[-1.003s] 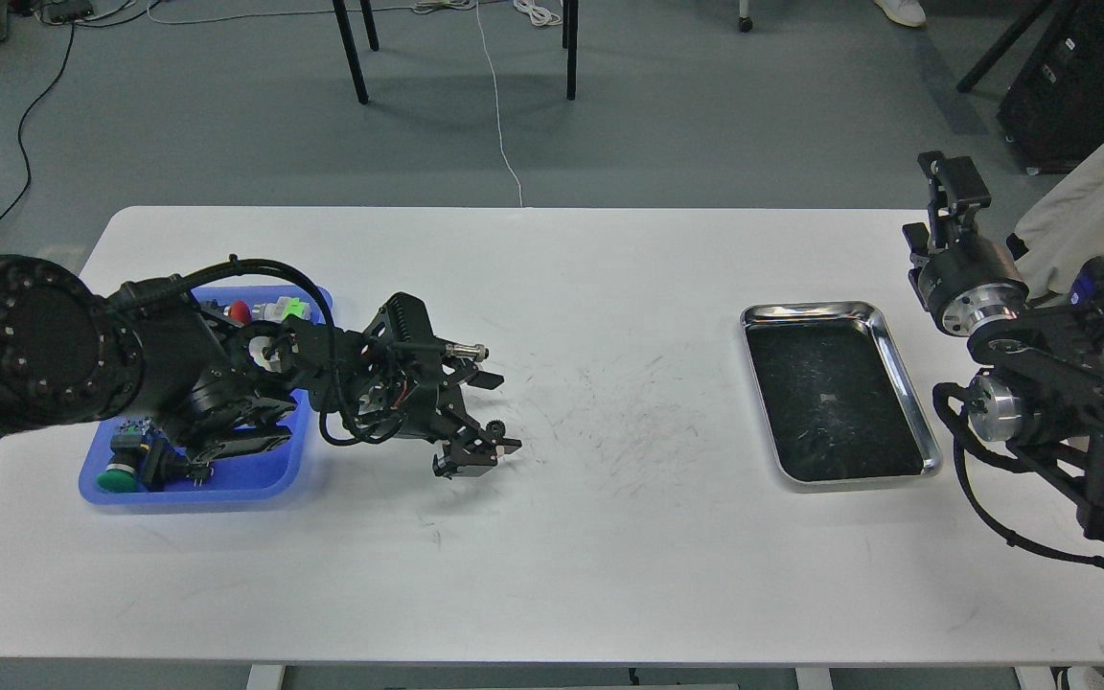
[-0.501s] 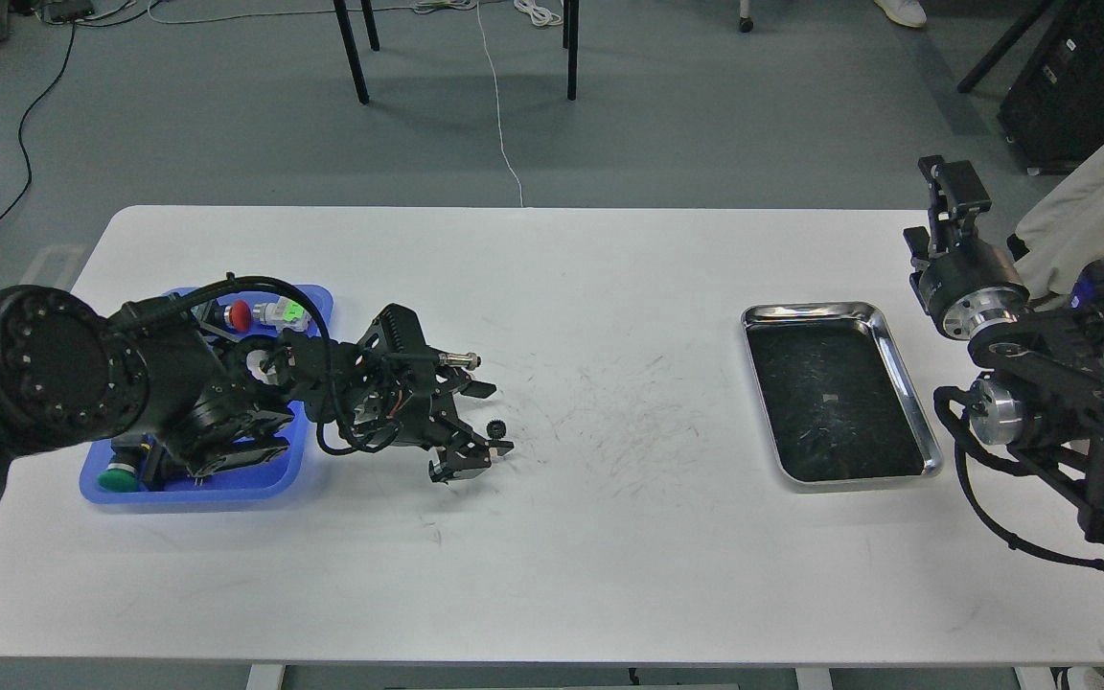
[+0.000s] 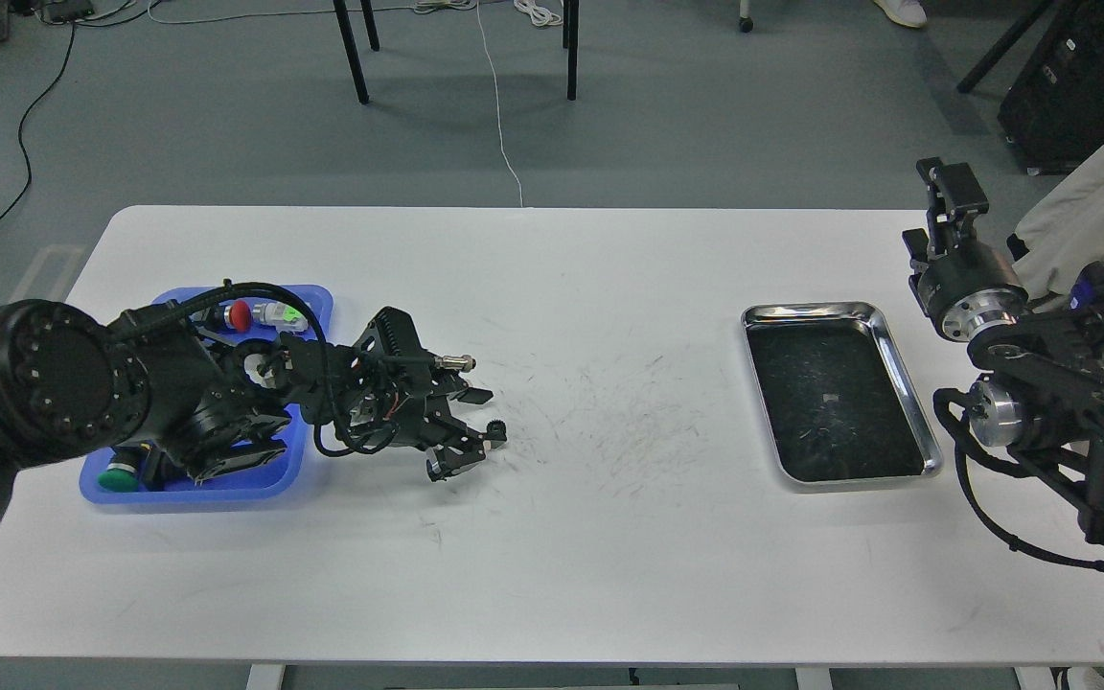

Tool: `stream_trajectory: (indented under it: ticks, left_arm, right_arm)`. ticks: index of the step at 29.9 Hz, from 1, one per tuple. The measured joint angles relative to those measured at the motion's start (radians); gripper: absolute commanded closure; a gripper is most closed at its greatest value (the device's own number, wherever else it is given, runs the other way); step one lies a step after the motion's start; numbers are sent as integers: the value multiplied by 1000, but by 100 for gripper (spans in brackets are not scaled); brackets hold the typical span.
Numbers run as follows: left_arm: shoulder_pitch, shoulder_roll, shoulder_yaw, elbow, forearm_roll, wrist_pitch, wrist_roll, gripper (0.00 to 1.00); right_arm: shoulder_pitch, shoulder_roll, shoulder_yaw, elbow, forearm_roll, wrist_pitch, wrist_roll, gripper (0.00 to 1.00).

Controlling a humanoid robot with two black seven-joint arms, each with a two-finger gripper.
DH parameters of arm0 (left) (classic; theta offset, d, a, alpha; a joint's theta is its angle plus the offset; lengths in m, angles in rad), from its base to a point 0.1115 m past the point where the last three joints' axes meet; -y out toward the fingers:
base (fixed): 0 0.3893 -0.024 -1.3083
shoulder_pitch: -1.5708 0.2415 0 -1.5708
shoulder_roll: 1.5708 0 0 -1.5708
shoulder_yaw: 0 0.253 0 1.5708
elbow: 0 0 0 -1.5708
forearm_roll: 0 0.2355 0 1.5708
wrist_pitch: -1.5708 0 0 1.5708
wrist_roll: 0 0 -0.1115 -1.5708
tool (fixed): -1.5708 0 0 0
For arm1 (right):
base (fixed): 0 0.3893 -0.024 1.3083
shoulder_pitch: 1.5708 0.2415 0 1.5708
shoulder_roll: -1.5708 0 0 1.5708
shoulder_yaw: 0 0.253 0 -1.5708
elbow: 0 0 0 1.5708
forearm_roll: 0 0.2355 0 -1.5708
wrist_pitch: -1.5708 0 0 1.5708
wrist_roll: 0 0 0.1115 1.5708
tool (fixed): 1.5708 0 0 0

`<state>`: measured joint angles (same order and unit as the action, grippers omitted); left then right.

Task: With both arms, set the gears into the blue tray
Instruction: 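Close the left gripper on the black part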

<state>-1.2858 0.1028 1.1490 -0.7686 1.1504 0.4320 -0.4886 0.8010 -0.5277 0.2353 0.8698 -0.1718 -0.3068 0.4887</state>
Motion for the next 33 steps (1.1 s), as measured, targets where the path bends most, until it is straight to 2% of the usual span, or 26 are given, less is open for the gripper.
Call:
stream_trajectory:
  ticks: [3, 8, 25, 33]
  left_arm:
    - [5, 0, 0, 1, 0, 0, 0, 52]
    - [6, 0, 1, -1, 0, -1, 0, 54]
    - [-5, 6, -4, -21, -4, 4, 0, 68]
    - [-8, 3, -5, -42, -6, 8, -1, 69]
  right_arm:
    - [-5, 0, 0, 0, 0, 0, 0, 5]
    - [-9, 0, 0, -1, -2, 0, 0, 5]
    - [-16, 10, -1, -23, -5, 3, 0, 5]
    - [-19, 11, -1, -25, -6, 4, 0, 5]
